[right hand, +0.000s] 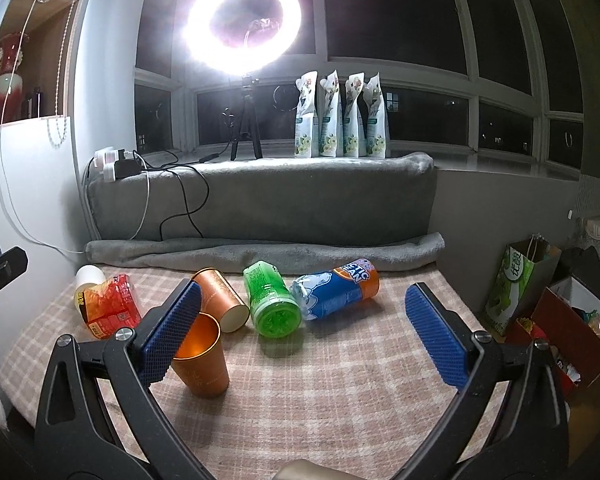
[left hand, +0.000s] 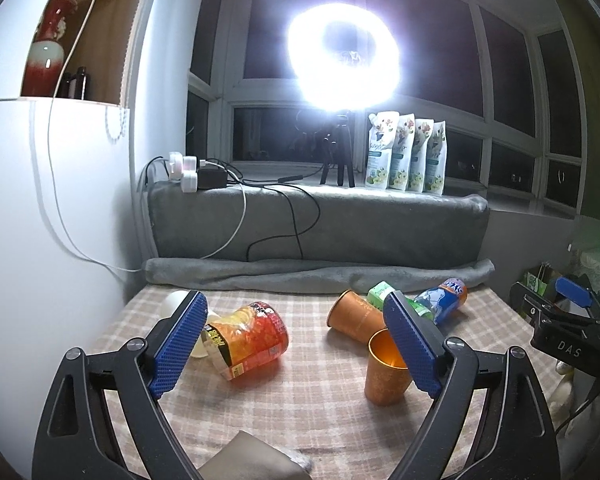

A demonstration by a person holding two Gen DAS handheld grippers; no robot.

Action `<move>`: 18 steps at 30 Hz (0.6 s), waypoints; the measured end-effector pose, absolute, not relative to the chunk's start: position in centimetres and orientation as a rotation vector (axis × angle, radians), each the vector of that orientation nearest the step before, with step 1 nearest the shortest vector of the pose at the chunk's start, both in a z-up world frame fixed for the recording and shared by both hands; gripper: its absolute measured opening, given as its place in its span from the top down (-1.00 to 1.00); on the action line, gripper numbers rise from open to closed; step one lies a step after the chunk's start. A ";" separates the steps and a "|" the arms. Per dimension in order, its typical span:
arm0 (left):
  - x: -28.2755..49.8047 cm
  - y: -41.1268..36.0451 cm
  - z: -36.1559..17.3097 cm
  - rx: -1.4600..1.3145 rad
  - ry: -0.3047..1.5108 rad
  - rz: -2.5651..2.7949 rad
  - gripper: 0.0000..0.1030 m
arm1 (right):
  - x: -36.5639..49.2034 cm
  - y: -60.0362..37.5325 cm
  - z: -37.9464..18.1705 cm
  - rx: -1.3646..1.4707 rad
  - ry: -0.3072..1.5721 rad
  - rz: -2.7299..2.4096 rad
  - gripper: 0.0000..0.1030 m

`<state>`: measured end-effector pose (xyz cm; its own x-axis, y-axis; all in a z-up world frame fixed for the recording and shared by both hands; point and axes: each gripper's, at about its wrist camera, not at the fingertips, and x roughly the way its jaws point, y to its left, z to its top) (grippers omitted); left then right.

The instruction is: Flip cup upright

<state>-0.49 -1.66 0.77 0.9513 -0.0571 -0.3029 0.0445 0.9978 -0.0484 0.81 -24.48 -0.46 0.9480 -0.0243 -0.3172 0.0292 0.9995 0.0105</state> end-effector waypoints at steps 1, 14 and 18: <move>-0.5 -1.7 0.7 -0.044 0.311 -0.052 -0.74 | 0.8 -24.5 -0.5 0.015 0.323 -0.028 -1.00; -0.7 -1.9 0.6 -0.047 0.314 -0.053 -0.74 | 0.8 -24.5 -0.5 0.017 0.323 -0.029 -1.00; -0.7 -1.9 0.6 -0.047 0.315 -0.053 -0.74 | 0.8 -24.4 -0.5 0.016 0.324 -0.029 -1.00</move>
